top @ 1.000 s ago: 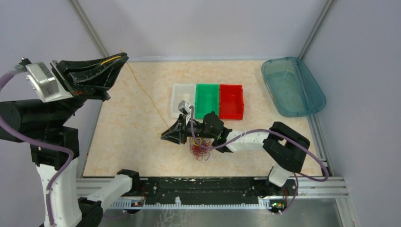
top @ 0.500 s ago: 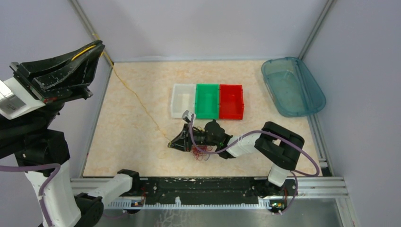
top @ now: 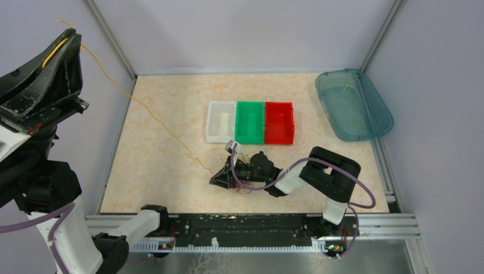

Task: Untangle the cables
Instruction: Untie the cable.

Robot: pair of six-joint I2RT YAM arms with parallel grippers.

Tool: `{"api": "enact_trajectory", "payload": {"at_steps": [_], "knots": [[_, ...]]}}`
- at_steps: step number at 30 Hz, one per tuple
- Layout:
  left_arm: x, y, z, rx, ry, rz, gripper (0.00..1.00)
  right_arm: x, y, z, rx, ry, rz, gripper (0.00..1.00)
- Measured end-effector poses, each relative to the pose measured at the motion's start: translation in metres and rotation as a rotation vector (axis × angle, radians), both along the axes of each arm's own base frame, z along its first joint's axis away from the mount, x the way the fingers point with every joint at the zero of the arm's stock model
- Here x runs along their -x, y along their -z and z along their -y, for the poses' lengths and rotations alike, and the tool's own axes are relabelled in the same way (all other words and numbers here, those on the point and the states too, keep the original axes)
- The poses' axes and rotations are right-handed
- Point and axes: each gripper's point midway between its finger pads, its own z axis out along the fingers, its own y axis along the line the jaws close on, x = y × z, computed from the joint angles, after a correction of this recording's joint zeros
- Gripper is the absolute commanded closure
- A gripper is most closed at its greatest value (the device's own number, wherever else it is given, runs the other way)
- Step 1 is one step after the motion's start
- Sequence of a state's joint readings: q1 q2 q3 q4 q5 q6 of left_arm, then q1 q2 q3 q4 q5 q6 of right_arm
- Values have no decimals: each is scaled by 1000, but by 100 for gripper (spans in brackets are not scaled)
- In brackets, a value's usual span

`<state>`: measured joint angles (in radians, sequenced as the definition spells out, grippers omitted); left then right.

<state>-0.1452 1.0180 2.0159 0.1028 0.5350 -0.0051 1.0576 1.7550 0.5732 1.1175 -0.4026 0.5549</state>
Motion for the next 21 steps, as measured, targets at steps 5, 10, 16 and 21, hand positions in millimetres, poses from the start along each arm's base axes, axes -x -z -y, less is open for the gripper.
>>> {"api": "enact_trajectory", "payload": {"at_steps": [5,10,16,21], "knots": [[6,0,0,-12,-5,16,100,-3,-1,2,6,18,10,44],[-8,10,2,-19,-8,-23,100,-5,-34,7,-34,37,87,20],[-24,19,5,-35,-9,-54,100,-9,-87,17,-132,69,198,1],[-49,29,8,-46,-5,-99,100,-20,-108,28,-160,101,240,1]]}}
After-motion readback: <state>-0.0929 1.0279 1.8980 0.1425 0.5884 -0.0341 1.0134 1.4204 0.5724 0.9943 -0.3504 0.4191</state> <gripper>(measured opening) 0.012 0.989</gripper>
